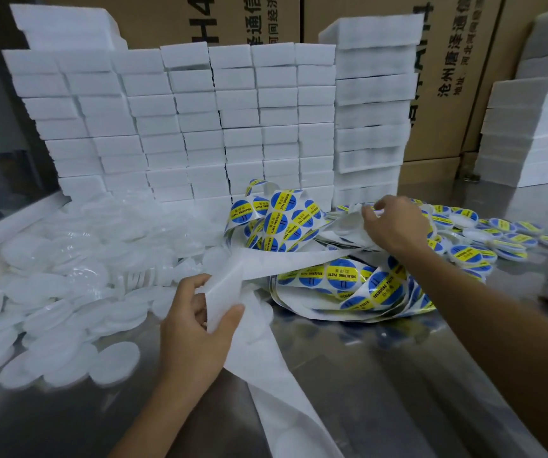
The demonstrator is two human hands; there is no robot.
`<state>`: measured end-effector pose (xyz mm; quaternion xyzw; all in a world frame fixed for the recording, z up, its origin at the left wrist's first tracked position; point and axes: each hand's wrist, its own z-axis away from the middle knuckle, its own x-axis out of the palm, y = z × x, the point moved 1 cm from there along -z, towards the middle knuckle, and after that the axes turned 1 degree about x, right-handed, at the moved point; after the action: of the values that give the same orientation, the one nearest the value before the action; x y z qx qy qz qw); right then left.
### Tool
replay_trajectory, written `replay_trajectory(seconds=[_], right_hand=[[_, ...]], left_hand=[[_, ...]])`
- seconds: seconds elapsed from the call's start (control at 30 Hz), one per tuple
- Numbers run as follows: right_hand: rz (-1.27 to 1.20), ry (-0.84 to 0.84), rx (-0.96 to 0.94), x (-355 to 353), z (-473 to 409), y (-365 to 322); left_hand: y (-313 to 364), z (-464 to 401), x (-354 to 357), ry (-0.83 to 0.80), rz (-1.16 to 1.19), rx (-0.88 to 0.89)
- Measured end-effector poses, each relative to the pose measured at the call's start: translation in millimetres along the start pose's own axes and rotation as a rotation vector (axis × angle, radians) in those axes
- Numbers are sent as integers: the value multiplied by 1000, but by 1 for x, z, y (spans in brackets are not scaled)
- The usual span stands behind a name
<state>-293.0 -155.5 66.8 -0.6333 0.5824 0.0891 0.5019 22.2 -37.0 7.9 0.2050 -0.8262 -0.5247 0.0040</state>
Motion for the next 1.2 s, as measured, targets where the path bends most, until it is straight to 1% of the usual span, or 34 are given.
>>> replay_trajectory(seconds=[0.07, 0.13, 0.2, 0.27, 0.33, 0.4, 0.47, 0.5, 0.57, 0.6, 0.67, 0.77, 0.83, 0.9, 0.97, 1.03, 1.13, 1.2], right_hand=[[-73, 71, -140, -5, 19, -19], [-205, 89, -258, -9, 42, -38], [-332, 66, -302, -13, 68, -57], [-433, 1, -319, -16, 93, -74], [-524, -129, -319, -13, 115, -87], [-582, -329, -283, -10, 133, -95], [-636, -554, -207, -6, 146, -99], [-686, -633, -158, -4, 151, -101], [-838, -722, -43, -4, 155, -103], [-917, -735, -1, -4, 157, -104], [-1010, -693, 31, -4, 157, -100], [-1076, -691, 2, -4, 159, -93], [-1112, -715, -66, -5, 160, -90], [-1131, -717, -182, -7, 162, -92], [-1134, -728, -322, -10, 167, -95], [-1111, -752, -419, -10, 172, -98], [-1028, -760, -496, -7, 173, -97], [-976, -725, -504, -5, 175, -95]], left_hand=[[0, -1, 0, -24, 87, -14], [-1, -3, -1, -37, 142, -3], [-1, -5, -1, -43, 166, -20], [-1, -6, -2, -33, 232, -65], [2, -5, -3, -36, 292, -78], [8, -3, -4, -60, 322, -47], [13, -1, -6, -82, 366, -35], [16, 0, -7, -100, 382, -14], [20, 3, -8, -164, 361, 47], [21, 4, -7, -191, 347, 53], [22, 5, -4, -223, 330, 28], [21, 5, 0, -188, 300, -13], [19, 6, 1, -170, 371, -103], [19, 5, -2, -138, 420, -176], [19, 3, -2, -153, 418, -192], [19, 2, -2, -180, 411, -192], [18, 1, -2, -194, 424, -210], [17, 1, -2, -175, 423, -243]])
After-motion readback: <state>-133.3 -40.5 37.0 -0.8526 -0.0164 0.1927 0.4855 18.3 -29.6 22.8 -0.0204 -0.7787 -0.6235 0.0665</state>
